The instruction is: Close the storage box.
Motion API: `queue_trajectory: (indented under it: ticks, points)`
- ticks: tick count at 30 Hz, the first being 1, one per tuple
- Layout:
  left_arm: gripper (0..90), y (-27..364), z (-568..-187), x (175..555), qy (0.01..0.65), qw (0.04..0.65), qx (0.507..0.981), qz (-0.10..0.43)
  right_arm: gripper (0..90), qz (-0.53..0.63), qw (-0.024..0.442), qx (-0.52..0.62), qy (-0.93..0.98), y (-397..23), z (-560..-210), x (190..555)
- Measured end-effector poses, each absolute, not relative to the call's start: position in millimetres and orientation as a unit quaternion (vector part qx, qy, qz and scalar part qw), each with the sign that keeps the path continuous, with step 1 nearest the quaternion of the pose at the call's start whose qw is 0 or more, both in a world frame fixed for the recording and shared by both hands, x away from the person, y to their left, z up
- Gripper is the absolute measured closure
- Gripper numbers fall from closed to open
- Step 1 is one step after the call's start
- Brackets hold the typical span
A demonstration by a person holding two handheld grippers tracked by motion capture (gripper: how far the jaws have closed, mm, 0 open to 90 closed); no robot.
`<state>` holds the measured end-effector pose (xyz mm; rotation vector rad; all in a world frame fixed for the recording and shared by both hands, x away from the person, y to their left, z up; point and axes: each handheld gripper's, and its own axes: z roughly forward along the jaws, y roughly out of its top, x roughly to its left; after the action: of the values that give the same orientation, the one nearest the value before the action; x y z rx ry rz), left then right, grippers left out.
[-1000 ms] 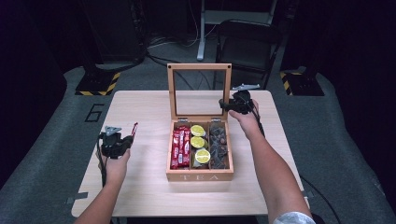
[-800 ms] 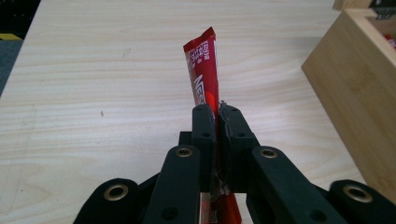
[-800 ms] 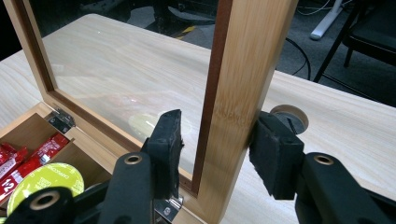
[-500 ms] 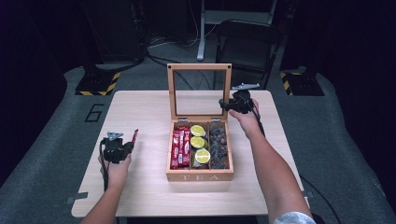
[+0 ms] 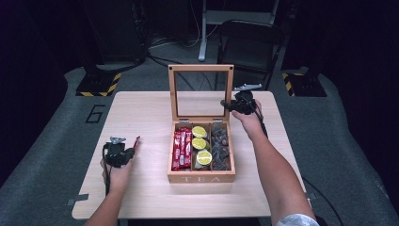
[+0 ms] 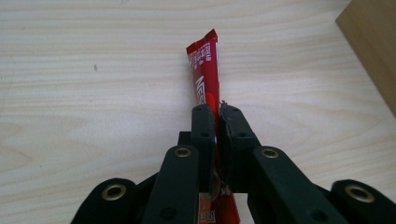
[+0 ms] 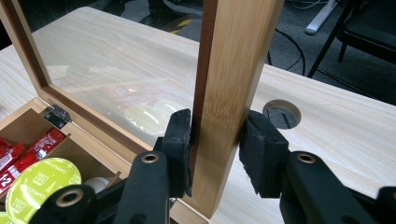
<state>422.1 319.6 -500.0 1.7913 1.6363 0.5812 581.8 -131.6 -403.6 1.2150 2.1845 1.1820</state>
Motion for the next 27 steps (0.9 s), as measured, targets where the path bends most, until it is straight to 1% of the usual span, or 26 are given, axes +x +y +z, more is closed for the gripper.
queue_trajectory:
  ticks: [6,12,16,19,27]
  points:
    - [76.0,322,-499,421,0.621,0.329,0.677,0.22,64.2,0.422,0.184,0.431,0.776,-133,-403,582]
    - [59.4,322,-497,423,0.624,0.339,0.672,0.21,64.3,0.421,0.183,0.429,0.778,-133,-402,581]
    - [52.2,323,-486,424,0.618,0.343,0.673,0.22,64.4,0.422,0.183,0.428,0.778,-133,-402,581]
    - [50.6,323,-478,424,0.614,0.346,0.674,0.223,64.4,0.422,0.183,0.429,0.778,-133,-402,581]
    - [50.2,317,-458,428,0.602,0.361,0.675,0.228,64.5,0.422,0.184,0.431,0.776,-133,-402,579]
